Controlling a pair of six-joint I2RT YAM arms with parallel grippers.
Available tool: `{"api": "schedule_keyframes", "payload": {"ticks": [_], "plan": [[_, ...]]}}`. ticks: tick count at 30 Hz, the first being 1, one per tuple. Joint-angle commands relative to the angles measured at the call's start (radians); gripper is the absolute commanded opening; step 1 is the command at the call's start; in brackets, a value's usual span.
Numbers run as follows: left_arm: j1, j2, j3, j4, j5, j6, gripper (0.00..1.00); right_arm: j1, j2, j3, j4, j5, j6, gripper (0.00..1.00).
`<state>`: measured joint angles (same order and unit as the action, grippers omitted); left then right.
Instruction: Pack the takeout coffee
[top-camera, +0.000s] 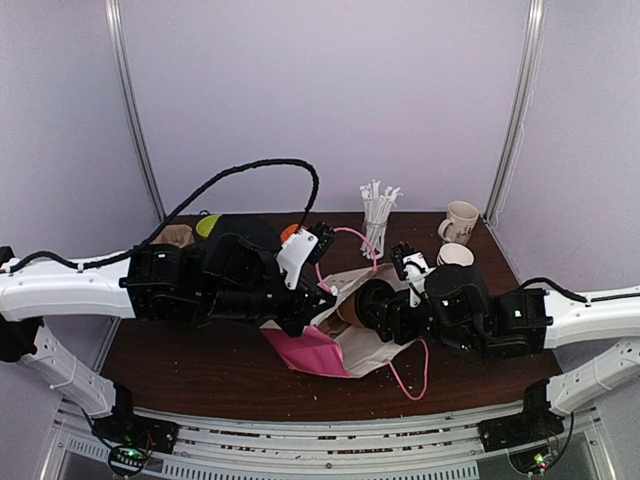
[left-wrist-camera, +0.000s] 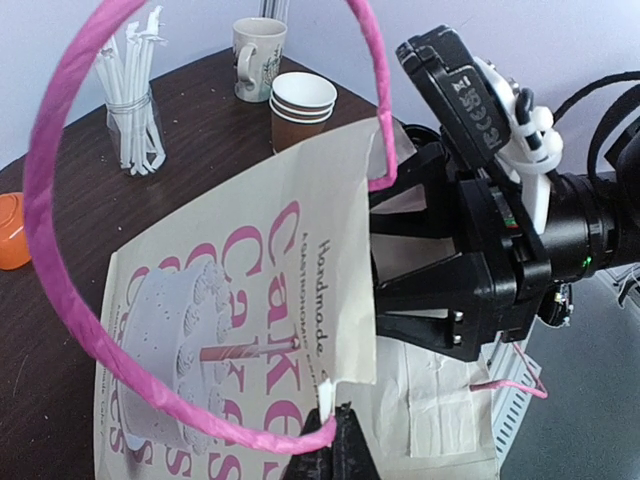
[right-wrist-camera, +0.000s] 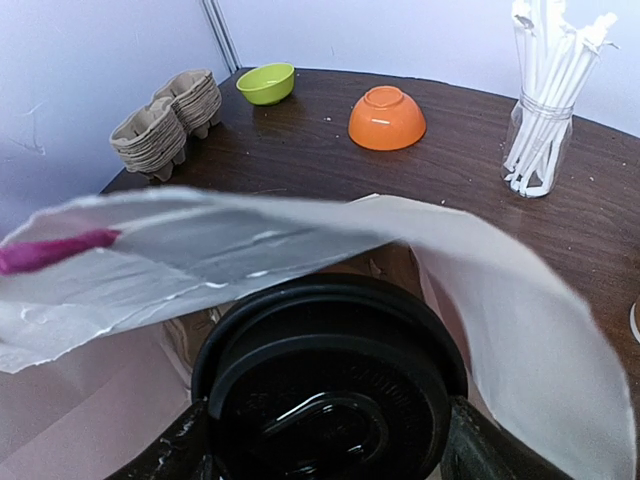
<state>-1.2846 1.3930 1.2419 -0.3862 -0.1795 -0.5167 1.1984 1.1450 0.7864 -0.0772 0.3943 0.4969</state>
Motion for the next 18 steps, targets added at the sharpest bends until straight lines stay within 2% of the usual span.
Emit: {"api": "schedule_keyframes", "payload": {"ticks": [1,12,18], "plan": [[-0.007,-0.038,-0.018,0.094,0.015,-0.033,0.00,0.012,0.032,-0.019,0.118,0.068,-0.025,0.52],[-0.007,-0.061,-0.029,0.124,0.002,-0.052,0.00,0.012,0.139,0.000,0.211,0.095,-0.040,0.51],[-0.007,-0.066,-0.028,0.129,0.006,-0.059,0.00,0.007,0.195,0.034,0.190,0.138,-0.039,0.51]]}}
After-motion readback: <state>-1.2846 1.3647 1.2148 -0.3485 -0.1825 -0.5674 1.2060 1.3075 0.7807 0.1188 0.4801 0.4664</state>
